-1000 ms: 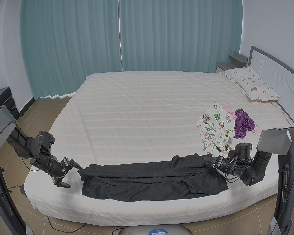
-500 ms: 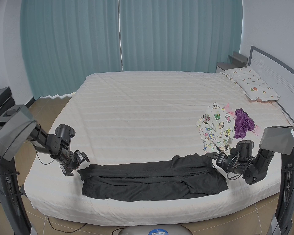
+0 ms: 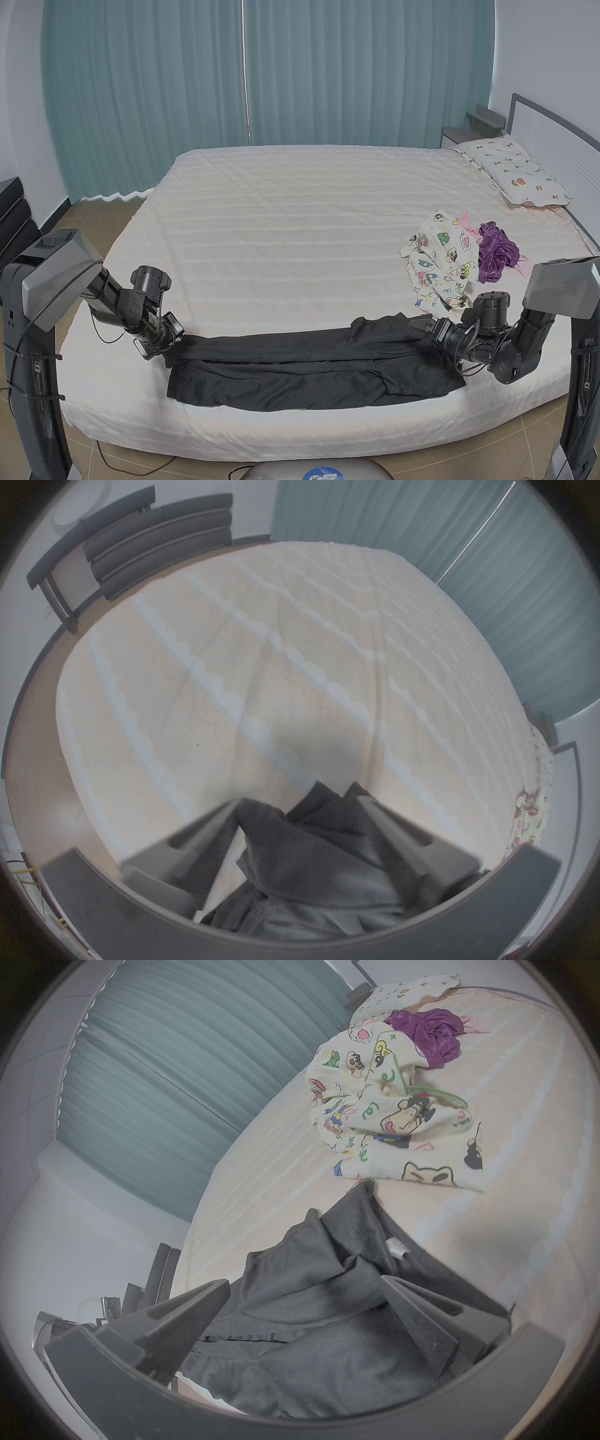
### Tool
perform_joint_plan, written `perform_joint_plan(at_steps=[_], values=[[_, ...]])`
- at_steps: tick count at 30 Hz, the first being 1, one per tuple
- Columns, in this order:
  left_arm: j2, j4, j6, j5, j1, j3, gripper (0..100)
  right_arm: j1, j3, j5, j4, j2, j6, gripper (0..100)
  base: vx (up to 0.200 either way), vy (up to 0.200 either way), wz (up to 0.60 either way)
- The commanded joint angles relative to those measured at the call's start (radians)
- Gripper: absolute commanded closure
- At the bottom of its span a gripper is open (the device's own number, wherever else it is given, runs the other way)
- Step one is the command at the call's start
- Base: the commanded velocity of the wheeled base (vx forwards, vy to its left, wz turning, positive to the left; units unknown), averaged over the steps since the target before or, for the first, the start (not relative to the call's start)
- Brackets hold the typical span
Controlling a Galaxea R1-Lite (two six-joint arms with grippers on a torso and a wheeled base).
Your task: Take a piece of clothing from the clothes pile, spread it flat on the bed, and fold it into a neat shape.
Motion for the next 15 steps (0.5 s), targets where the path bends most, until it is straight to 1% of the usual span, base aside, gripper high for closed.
perform_joint_plan(at_steps=[1, 3, 8, 13, 14, 15], values=[[0.03, -0.029, -0.034, 0.011, 0.001, 0.002, 100, 0.058, -0.037, -0.09, 0.066, -0.016, 0.043, 0, 0.0, 0.0, 0.0], [0.024, -0.043, -0.069, 0.011, 0.001, 0.004, 100, 0.072, -0.066, -0.119, 0.129, -0.033, 0.077, 0, 0.0, 0.0, 0.0], [-0.016, -0.069, -0.104, 0.006, 0.004, 0.024, 100, 0.086, -0.135, -0.128, 0.252, -0.044, 0.157, 0, 0.0, 0.0, 0.0], [-0.042, -0.069, -0.129, -0.001, 0.003, 0.027, 100, 0.083, -0.208, -0.153, 0.284, -0.009, 0.221, 0, 0.0, 0.0, 0.0], [-0.042, -0.069, -0.129, -0.001, 0.003, 0.027, 100, 0.083, -0.208, -0.153, 0.284, -0.009, 0.221, 0, 0.0, 0.0, 0.0], [-0.042, -0.071, -0.132, -0.001, 0.003, 0.025, 100, 0.083, -0.245, -0.161, 0.308, 0.017, 0.227, 0, 0.0, 0.0, 0.0]])
